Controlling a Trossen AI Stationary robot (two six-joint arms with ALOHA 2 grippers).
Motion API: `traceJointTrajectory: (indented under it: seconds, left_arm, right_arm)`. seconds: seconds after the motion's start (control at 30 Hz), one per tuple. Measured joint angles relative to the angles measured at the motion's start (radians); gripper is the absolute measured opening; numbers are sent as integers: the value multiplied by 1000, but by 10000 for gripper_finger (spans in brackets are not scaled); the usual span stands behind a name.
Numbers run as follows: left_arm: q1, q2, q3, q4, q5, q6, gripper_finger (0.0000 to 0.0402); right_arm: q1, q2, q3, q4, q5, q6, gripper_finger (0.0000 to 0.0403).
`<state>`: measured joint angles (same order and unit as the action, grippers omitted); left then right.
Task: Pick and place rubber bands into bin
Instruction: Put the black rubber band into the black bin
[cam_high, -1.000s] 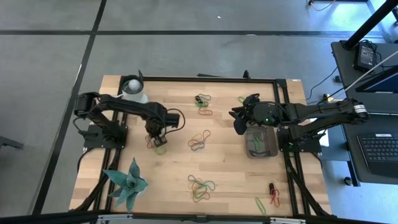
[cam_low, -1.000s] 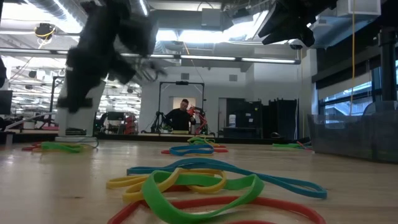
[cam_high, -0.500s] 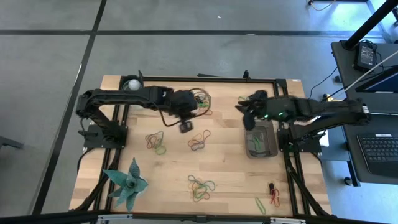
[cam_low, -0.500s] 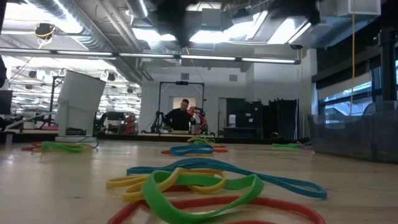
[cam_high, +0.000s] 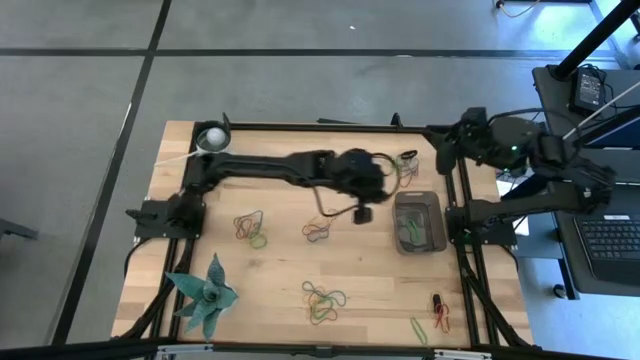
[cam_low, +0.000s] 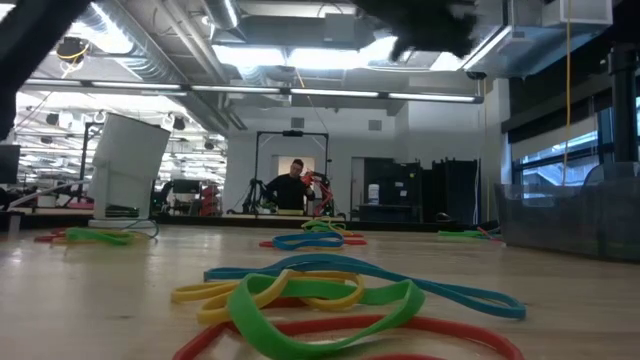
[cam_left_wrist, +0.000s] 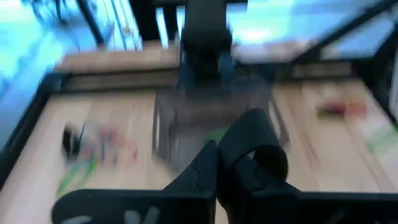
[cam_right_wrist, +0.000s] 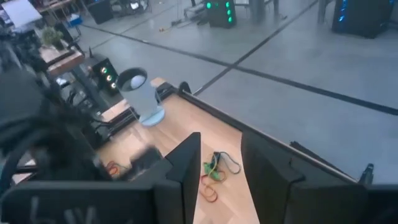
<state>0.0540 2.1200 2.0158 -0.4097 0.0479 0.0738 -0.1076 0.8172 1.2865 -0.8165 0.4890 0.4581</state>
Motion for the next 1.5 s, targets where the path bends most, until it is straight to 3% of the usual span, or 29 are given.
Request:
traceJointTrajectory:
  seconds: [0.3, 0.53, 0.7, 0.93, 1.5]
  left_arm:
    - [-22, 328, 286, 209, 36, -93, 4]
    - [-36, 481, 336, 258, 37, -171, 4]
    - [-40, 520, 335, 282, 25, -206, 4]
    - [-40, 518, 336, 273, -54, -107, 12]
    - [-52, 550, 335, 275, -30, -116, 119]
  right_arm:
    - [-6, -22, 0, -43, -8, 4, 119]
    - [-6, -21, 0, -86, -42, 5, 119]
    - [-6, -22, 0, -131, -42, 8, 119]
    - [-6, -22, 0, -148, -41, 11, 119]
    - [-6, -22, 0, -148, -41, 12, 119]
